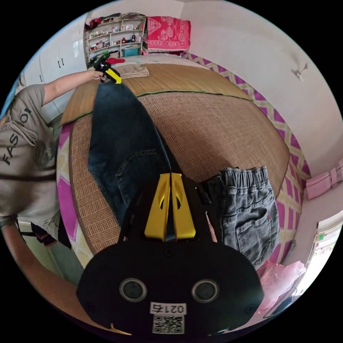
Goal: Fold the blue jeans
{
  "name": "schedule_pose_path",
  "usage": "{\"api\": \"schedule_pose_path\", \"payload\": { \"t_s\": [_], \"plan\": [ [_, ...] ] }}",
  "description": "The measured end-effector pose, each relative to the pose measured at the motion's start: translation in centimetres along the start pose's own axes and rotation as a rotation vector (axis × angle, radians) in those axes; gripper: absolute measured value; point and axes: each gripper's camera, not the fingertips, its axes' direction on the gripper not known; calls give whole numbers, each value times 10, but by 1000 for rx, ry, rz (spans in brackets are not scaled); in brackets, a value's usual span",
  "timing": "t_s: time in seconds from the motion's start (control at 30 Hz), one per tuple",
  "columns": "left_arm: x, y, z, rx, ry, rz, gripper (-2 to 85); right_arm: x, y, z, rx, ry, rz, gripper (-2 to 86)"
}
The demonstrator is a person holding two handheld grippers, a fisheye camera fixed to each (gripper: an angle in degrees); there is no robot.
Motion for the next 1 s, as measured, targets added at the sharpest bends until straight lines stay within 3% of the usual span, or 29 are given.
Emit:
{"api": "schedule_pose_path", "payload": {
  "t_s": [0.23, 0.37, 0.43, 0.5, 0.53, 0.57, 0.63, 0.73, 0.87, 1.0],
  "plan": [
    [156, 133, -213, 312, 61, 58, -9, -136, 106, -120, 244, 5, -81, -10],
    [246, 221, -224, 304, 136, -18, -9, -234, 156, -100, 95, -42, -87, -10],
    [272, 274, -184, 252, 185, -167, -9, -263, 171, -62, -8, -42, -47, -10],
    [272, 315, -142, 220, 240, -330, -9, -284, 185, -18, -80, -27, 7, -10],
    [269, 345, -129, 298, 294, -424, -9, -293, 195, 6, -92, 4, 72, -9],
    [267, 361, -134, 380, 312, -466, -9, -296, 209, 1, 53, 39, 169, -9],
    [260, 409, -156, 497, 323, -587, -9, -295, 221, 1, 71, -38, 266, -8],
    [263, 443, -214, 619, 237, -605, -9, -315, 235, -15, 89, -44, 255, -10],
    [249, 429, -251, 499, 54, -624, -9, -320, 230, -32, 273, 30, 310, -10],
    [203, 396, -229, 363, 42, -713, -9, -313, 192, 1, 259, 139, 356, -10]
  ]
}}
